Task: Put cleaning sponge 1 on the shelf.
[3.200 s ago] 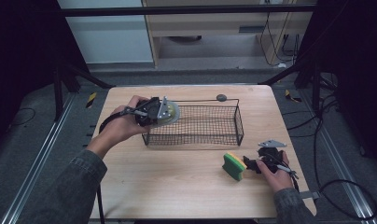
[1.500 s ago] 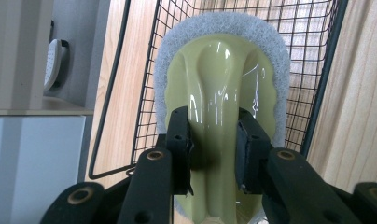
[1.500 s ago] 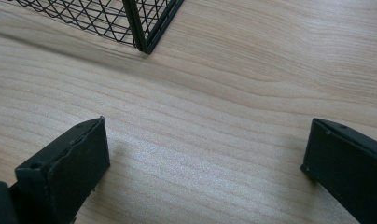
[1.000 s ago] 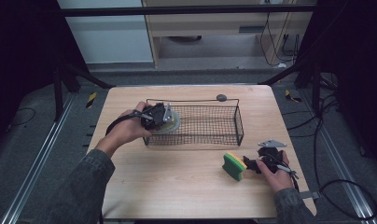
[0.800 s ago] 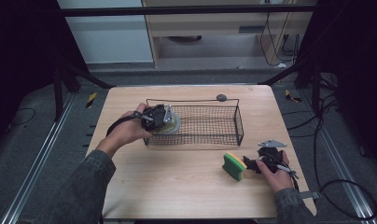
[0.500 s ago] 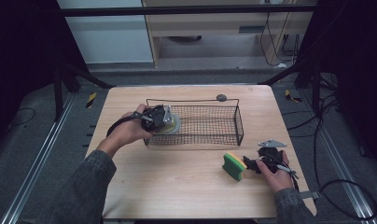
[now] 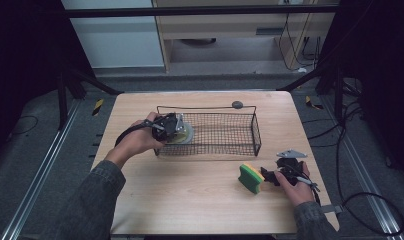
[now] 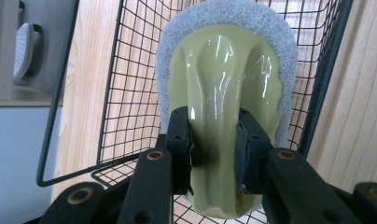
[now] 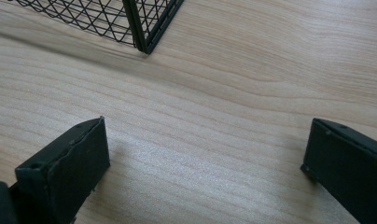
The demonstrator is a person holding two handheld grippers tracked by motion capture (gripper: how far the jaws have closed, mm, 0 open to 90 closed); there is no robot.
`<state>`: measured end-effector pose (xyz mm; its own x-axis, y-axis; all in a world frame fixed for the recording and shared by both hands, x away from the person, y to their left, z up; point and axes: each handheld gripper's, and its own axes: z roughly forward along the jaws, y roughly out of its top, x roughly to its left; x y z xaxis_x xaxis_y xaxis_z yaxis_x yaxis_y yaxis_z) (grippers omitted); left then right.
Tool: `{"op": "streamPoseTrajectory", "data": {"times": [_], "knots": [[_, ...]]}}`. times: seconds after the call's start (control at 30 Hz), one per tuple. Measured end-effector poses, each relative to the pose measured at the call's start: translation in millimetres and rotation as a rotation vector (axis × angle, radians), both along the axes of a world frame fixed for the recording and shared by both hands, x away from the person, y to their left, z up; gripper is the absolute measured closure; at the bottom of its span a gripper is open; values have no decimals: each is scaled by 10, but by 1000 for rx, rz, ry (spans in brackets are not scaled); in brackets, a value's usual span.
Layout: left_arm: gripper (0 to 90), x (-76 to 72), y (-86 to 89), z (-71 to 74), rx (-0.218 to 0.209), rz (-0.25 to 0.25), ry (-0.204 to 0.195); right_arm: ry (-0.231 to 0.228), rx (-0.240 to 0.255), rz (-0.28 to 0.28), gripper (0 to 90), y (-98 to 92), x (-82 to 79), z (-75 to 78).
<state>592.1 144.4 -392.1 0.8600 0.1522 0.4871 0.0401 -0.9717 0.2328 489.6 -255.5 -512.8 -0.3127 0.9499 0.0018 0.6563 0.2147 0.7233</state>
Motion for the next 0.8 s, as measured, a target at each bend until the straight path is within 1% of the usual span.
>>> {"op": "streamPoseTrajectory", "data": {"times": [0.2,0.43,0.53,0.63,0.7,0.8], "knots": [[702,25,14,-18,0,6,18,0,-1,0,4,0,0,0],[704,71,43,-36,-1,26,44,0,-1,0,4,-1,0,0],[724,84,56,-32,-20,29,59,-1,-1,0,4,-1,1,0],[727,86,56,-38,-20,30,61,-1,-1,0,4,-1,1,0],[725,78,57,-20,-32,29,63,-1,-1,0,4,-1,1,0],[715,60,63,28,-54,33,50,0,0,0,4,0,0,0]]}}
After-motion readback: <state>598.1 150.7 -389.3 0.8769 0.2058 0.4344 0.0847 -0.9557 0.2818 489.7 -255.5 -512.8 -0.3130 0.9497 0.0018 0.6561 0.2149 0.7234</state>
